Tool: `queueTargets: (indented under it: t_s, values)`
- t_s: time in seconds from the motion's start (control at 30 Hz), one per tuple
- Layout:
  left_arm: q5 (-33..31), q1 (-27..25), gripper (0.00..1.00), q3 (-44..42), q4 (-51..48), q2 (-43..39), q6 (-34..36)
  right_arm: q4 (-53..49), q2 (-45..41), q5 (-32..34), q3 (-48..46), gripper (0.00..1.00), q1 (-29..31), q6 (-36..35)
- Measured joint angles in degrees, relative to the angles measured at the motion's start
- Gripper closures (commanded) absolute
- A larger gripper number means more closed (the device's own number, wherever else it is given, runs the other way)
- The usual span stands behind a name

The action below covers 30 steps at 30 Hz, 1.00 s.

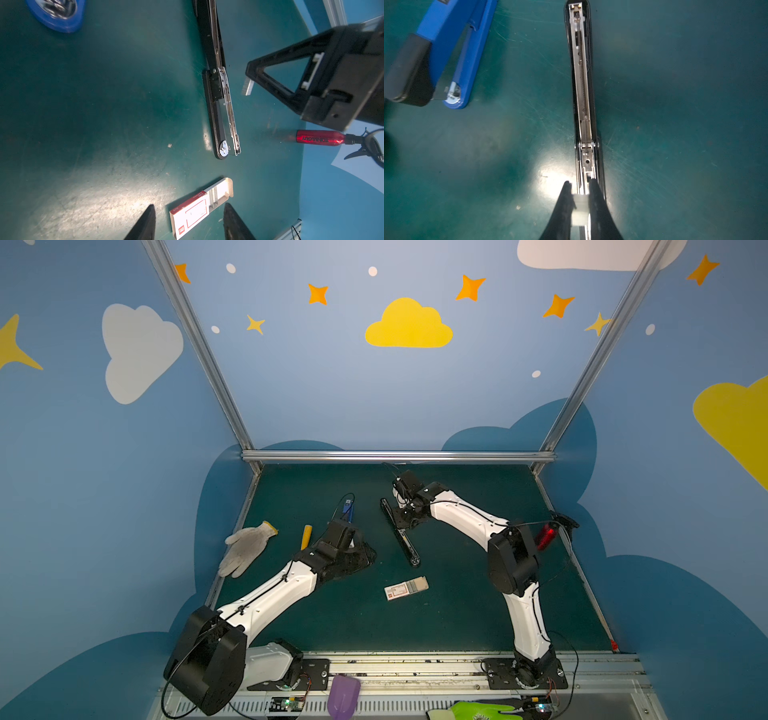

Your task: Load the staples into the stapler

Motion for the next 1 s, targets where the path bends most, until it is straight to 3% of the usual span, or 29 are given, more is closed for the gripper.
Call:
queueTargets:
  t_s: [1.0]
  values:
    - [1.3,0.0,0.48,-1.7,1.4,1.2,-0.7,-0.9,6.4,2.0,3.9,0.86,0.1,-0.8]
